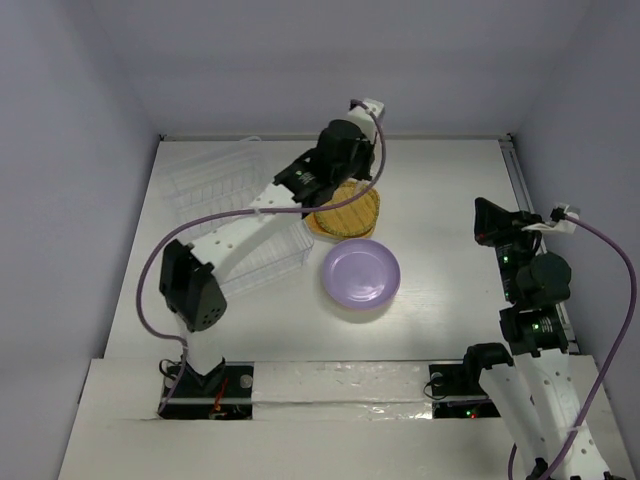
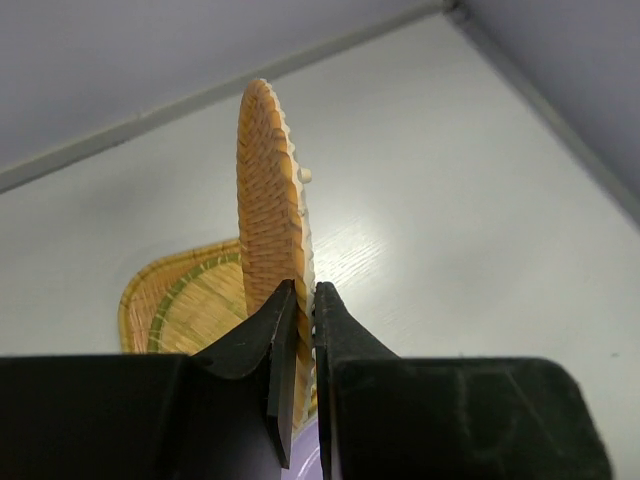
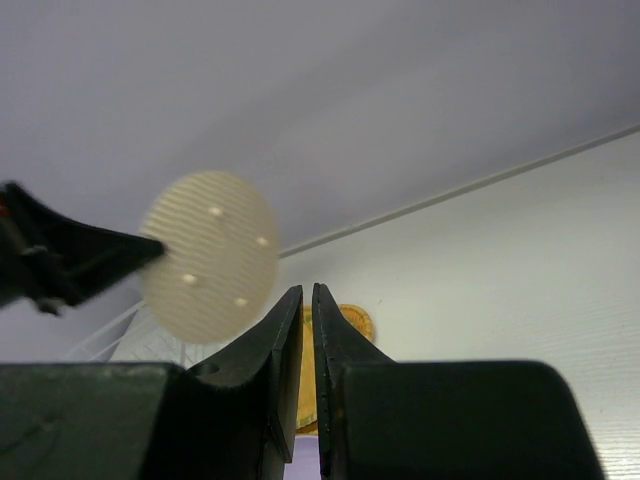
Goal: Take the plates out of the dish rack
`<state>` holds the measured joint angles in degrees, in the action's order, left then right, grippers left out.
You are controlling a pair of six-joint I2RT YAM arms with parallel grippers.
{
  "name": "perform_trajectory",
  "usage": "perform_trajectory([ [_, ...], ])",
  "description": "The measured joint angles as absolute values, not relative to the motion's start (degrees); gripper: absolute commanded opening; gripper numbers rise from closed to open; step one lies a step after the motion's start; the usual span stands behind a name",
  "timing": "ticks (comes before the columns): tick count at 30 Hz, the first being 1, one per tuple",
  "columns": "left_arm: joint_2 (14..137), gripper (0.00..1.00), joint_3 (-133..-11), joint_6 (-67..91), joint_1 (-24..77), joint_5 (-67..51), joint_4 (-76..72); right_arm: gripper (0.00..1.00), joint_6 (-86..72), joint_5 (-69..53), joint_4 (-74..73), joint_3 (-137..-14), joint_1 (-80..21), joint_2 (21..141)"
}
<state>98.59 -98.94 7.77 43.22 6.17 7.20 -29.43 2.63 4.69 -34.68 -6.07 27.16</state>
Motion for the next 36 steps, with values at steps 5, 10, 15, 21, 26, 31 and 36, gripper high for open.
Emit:
perform_trajectory([
  [5, 108.36, 0.00, -103.00, 2.63, 45.63, 11.94, 12.05, 0.14, -29.43, 3.25, 4.69, -34.65, -6.07, 26.24],
  [10, 110.78, 0.00, -102.72, -4.21, 47.99, 23.64, 14.52, 0.14, -29.47, 3.22, 4.71, -34.65, -6.07, 26.28],
  [15, 111.42, 0.00, -101.49, -11.22, 53.47, 33.95, 11.53, 0.14, -29.61, 3.22, 4.71, -34.65, -6.07, 26.28],
  [21, 114.02, 0.00, -96.68, -13.72, 57.06, 36.99, 7.53, 0.14, -29.63, 3.25, 4.71, -34.65, -6.07, 26.30],
  [26, 116.51, 0.00, -93.06, -14.33, 56.38, 38.79, 6.15, 0.14, -29.63, 3.25, 4.71, -34.65, -6.07, 26.33],
  [31, 117.60, 0.00, -90.96, -15.20, 55.88, 40.73, 4.51, 0.14, -29.63, 3.27, 4.69, -34.65, -6.07, 26.33],
  [36, 118.26, 0.13, -90.87, -15.79, 55.86, 42.06, 1.48, 0.14, -29.63, 3.27, 4.71, -34.65, -6.07, 26.33],
])
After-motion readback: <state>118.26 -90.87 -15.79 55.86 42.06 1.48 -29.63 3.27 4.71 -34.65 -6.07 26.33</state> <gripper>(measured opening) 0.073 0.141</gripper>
